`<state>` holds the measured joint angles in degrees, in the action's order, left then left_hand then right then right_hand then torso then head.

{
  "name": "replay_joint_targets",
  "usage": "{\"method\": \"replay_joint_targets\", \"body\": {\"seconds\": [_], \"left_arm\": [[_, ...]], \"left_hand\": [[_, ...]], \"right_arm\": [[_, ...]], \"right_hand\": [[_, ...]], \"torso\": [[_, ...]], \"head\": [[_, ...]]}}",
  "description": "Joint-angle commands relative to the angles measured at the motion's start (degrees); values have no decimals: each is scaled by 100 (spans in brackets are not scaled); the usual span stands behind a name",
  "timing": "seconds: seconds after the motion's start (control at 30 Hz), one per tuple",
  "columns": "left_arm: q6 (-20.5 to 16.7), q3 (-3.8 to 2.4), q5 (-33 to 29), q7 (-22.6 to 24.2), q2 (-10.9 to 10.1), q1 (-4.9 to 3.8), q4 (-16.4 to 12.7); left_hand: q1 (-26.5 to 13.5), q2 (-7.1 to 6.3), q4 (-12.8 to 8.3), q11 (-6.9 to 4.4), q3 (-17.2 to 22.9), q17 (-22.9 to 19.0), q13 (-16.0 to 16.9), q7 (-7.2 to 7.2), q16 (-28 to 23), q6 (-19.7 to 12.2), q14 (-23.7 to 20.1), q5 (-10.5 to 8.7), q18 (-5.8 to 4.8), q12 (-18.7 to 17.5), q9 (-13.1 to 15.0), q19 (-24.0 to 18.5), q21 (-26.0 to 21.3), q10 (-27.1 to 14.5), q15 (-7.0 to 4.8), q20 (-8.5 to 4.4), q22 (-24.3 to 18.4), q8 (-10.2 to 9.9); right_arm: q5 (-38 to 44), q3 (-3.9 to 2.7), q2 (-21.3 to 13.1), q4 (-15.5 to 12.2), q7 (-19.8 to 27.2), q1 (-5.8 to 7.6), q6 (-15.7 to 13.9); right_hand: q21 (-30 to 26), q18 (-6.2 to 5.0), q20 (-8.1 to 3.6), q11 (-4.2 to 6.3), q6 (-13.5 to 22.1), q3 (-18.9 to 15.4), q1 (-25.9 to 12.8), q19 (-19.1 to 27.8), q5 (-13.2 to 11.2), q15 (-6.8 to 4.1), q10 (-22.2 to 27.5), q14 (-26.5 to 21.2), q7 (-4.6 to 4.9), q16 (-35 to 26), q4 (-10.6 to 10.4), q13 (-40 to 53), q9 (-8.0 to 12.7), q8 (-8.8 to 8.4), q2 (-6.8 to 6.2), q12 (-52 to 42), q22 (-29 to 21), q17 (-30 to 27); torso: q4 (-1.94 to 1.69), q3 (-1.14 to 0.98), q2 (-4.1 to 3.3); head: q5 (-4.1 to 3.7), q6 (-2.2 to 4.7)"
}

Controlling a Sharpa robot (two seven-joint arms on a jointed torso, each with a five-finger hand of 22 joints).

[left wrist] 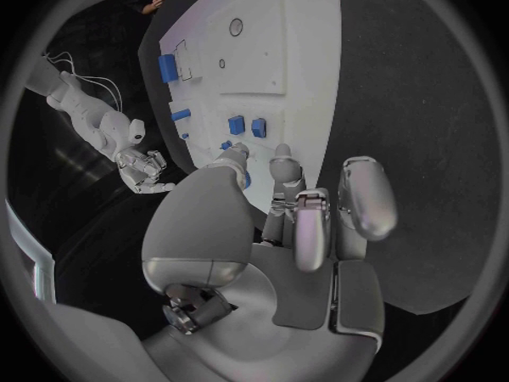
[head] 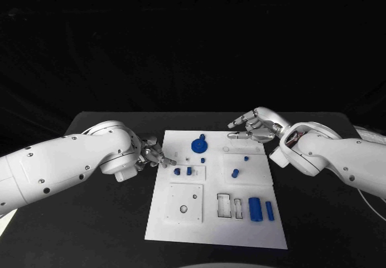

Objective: Assemble the parts on the task board

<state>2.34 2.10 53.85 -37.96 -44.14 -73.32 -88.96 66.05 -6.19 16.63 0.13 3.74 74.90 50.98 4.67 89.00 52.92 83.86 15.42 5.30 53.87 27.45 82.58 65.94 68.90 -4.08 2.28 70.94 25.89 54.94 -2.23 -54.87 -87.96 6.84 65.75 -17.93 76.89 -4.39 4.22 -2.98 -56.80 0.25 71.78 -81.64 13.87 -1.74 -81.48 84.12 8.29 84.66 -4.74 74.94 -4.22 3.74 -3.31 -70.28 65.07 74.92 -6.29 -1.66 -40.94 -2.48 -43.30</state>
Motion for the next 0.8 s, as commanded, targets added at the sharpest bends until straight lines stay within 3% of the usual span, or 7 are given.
{"method": "replay_joint_targets", "body": {"seconds": [0.03, 0.17, 0.33, 0.43, 0.53, 0.8], "left_arm": [[-925, 2, -136, 538, -153, 24, -213], [-1535, 15, -163, 877, -414, 110, -511], [-1907, 26, -288, 1165, -666, 199, -821], [-1730, 36, -328, 1055, -732, 235, -909], [-1422, 44, -345, 804, -763, 257, -950], [-1079, 55, -204, 346, -725, 278, -862]], "left_hand": [[46, 21, 2, 21, -95, 1121, -212, -3, -171, -60, 489, 22, 88, -147, -29, -94, -369, -132, 47, 7, -283, 64], [-22, 66, 7, 35, -281, 459, -741, 24, -709, -174, 290, 20, 223, -553, -94, -255, -1244, -451, 54, 17, -971, 160], [-98, 84, 21, 31, -533, 340, -878, 14, -842, -215, 298, 15, 251, -540, -165, -188, -1591, -458, 47, 12, -1267, 298], [-152, 132, 18, -23, -656, 883, -733, -42, -390, -109, 472, 14, 111, -292, -207, 112, -833, -217, 4, -29, -690, 402], [-213, 143, 21, -79, -784, 1413, -249, -106, 28, 17, 595, -19, -44, 228, -258, 353, 9, 176, -44, -83, -26, 494], [-234, 202, 23, -136, -872, 1510, 202, -167, 100, 137, 614, -51, -138, 690, -297, 452, 520, 462, -89, -128, 395, 606]], "right_arm": [[-8, 3, -7, -1, 38, -9, 80], [-9, 6, -21, 4, 35, -11, 61], [-9, 7, -34, 18, 38, -13, 39], [-9, 7, -34, 21, 41, -13, 32], [-9, 7, -29, 25, 43, -13, 30], [-9, 7, -15, 33, 43, -14, 30]], "right_hand": [[-21, -39, 3, 1, 4, -38, 0, 19, 38, 24, 41, 386, -27, -39, -7, 422, -9, 19, 39, 6, -5, 611], [-21, -39, 3, 1, 4, -38, 0, 19, 38, 24, 41, 386, -27, -39, -7, 422, -9, 19, 39, 6, -5, 611], [-21, -39, 3, 1, 4, -38, 0, 19, 38, 24, 41, 386, -27, -39, -7, 422, -9, 19, 39, 6, -5, 611], [-21, -39, 3, 1, 4, -38, 0, 19, 38, 24, 41, 386, -27, -39, -7, 422, -9, 19, 39, 6, -5, 611], [-21, -38, 3, 0, 6, -45, 0, 18, 39, 24, 42, 388, -27, -37, -9, 420, -8, 17, 42, 8, -2, 615], [-21, -38, 3, 0, 6, -45, 0, 18, 39, 24, 42, 388, -27, -37, -9, 420, -8, 17, 42, 8, -2, 615]], "torso": [[-6, 0, 0], [-8, 2, 4], [-15, 15, 8], [-6, 9, 10], [-5, 10, 5], [1, 11, 2]], "head": [[-6, -6], [-9, 7], [-19, -7], [4, -3], [11, -20], [28, -26]]}}
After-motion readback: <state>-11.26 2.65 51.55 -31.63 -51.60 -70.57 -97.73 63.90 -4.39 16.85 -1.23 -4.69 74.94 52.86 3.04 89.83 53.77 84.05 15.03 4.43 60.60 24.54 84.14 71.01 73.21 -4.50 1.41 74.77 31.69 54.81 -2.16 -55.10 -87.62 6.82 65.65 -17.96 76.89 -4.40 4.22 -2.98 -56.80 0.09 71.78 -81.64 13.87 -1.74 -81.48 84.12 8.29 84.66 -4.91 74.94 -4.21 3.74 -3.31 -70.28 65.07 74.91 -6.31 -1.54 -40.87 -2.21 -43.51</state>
